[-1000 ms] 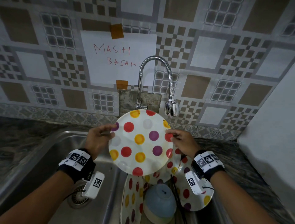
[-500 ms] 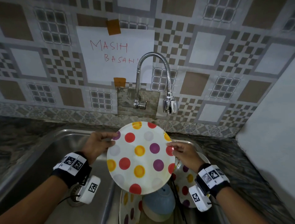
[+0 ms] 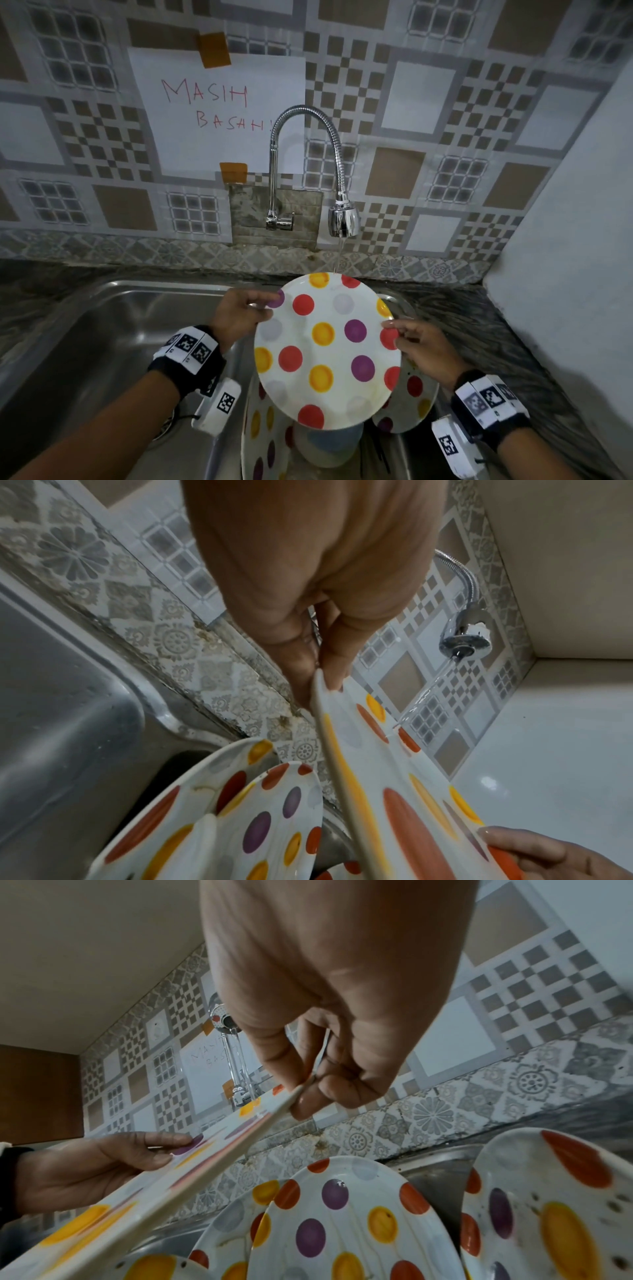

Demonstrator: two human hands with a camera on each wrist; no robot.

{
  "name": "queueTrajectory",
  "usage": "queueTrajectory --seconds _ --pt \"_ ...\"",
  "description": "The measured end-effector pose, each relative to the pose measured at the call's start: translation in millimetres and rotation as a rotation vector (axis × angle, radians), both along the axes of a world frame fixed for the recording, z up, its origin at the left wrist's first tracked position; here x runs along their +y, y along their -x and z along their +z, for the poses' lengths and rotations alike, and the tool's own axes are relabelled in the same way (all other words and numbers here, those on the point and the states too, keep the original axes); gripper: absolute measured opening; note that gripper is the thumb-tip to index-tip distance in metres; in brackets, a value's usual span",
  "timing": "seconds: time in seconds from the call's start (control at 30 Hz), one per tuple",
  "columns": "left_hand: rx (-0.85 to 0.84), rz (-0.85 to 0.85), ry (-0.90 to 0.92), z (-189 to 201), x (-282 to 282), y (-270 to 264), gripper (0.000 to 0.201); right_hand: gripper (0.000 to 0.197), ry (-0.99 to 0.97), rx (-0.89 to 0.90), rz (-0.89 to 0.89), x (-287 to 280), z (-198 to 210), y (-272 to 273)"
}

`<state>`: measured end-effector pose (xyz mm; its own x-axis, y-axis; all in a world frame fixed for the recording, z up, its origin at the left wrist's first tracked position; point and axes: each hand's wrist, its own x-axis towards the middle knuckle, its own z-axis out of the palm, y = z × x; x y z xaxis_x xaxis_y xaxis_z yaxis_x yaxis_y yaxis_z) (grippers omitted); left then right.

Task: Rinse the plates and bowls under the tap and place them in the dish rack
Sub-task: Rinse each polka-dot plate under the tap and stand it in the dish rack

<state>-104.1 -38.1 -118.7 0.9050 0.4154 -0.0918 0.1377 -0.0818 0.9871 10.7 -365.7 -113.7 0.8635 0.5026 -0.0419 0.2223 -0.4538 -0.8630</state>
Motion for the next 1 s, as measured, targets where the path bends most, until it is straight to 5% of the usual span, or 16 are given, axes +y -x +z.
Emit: queueTrajectory --seconds 0.43,0.87,1.0 --pt "-0.024 -0.099 0.008 -13.2 -26.1 -34.4 0.042 0.043 -0.088 -0.011 -0.108 -35.8 -22.6 -2.0" --pt "-0.300 -0.197 0.034 37.9 -55.8 -78.3 0.041 0.057 -0.202 -0.094 -0.211 -53.6 -41.3 -10.7" --pt "-0.278 -0.176 -0.092 50.5 -54.2 -84.9 0.045 0.058 -0.251 -0.125 -0.214 -48.3 -44.1 -10.0"
